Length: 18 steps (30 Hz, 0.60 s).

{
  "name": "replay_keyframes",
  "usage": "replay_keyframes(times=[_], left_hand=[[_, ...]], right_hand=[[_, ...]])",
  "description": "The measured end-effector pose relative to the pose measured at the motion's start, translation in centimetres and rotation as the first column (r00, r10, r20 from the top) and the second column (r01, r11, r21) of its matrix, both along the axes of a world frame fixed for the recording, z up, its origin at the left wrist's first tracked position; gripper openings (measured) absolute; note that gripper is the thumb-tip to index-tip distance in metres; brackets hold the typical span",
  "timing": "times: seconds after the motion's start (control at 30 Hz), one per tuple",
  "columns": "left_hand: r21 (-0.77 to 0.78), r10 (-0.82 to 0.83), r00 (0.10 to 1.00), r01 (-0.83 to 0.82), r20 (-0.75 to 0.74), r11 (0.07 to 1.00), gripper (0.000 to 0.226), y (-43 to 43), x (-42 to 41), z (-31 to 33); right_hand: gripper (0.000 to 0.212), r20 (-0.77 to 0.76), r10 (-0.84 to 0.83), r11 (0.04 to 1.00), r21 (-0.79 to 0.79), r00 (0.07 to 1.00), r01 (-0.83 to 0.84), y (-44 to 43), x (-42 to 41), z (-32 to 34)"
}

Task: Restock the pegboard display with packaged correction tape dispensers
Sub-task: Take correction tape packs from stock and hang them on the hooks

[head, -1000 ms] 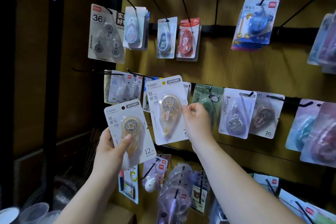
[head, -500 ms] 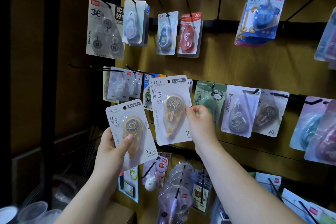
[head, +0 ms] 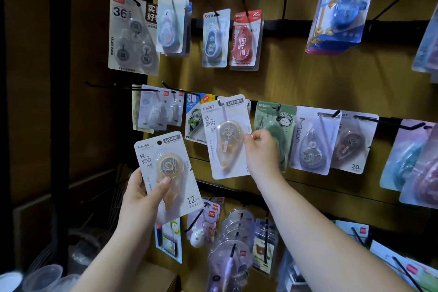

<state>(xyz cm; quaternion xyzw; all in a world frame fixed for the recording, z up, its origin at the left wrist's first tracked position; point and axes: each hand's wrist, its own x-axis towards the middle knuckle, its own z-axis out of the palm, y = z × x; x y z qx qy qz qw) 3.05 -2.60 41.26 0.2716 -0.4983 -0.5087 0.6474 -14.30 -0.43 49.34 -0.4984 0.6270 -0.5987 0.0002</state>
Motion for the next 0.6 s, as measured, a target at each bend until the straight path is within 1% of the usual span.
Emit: replay_keyframes(times=[0.1, 0.17, 0.23, 0.33, 0.4, 0.47, 0.53, 0.6], left_hand=[[-0.008, -0.031, 0.999, 0.032, 0.039, 0.999, 0.039, -0.1, 0.5, -0.3], [-0.010, -0.046, 0.998, 0.046, 0.039, 0.999, 0.037, -0.2, 0.9, -0.5], [-0.013, -0.052, 0.998, 0.053, 0.040, 0.999, 0.031, -0.4, 1.1, -0.4], [-0.023, -0.063, 0.998, 0.064, 0.030, 0.998, 0.032, -0.5, 1.1, -0.4], [-0.021, -0.078, 0.997, 0.078, 0.019, 0.997, 0.035, -0.5, 1.0, -0.4], [-0.016, -0.086, 0.996, 0.086, 0.016, 0.996, 0.039, -0.5, 0.8, -0.5], [-0.016, -0.087, 0.996, 0.087, 0.009, 0.996, 0.040, -0.5, 0.6, -0.4], [-0.022, -0.089, 0.996, 0.089, 0.005, 0.996, 0.040, -0.4, 0.3, -0.2]], right_hand=[[0.015, -0.169, -0.086, 0.994, 0.046, 0.982, 0.095, -1.3, -1.0, 0.0], [0.021, -0.222, -0.111, 0.988, 0.079, 0.969, 0.131, -2.4, -1.6, 0.0], [0.022, -0.223, -0.135, 0.980, 0.114, 0.965, 0.163, -3.4, -1.9, 0.1], [0.023, -0.167, -0.155, 0.968, 0.173, 0.974, 0.184, -4.1, -1.7, 0.5], [0.025, -0.145, -0.137, 0.960, 0.225, 0.980, 0.168, -4.1, -1.1, 0.6], [0.029, -0.178, -0.087, 0.958, 0.255, 0.980, 0.131, -3.6, -0.4, 0.2], [0.036, -0.236, -0.027, 0.975, 0.209, 0.971, 0.078, -2.6, 0.3, -0.9], [0.042, -0.223, 0.019, 0.996, 0.090, 0.975, 0.001, -1.4, 0.8, -2.2]])
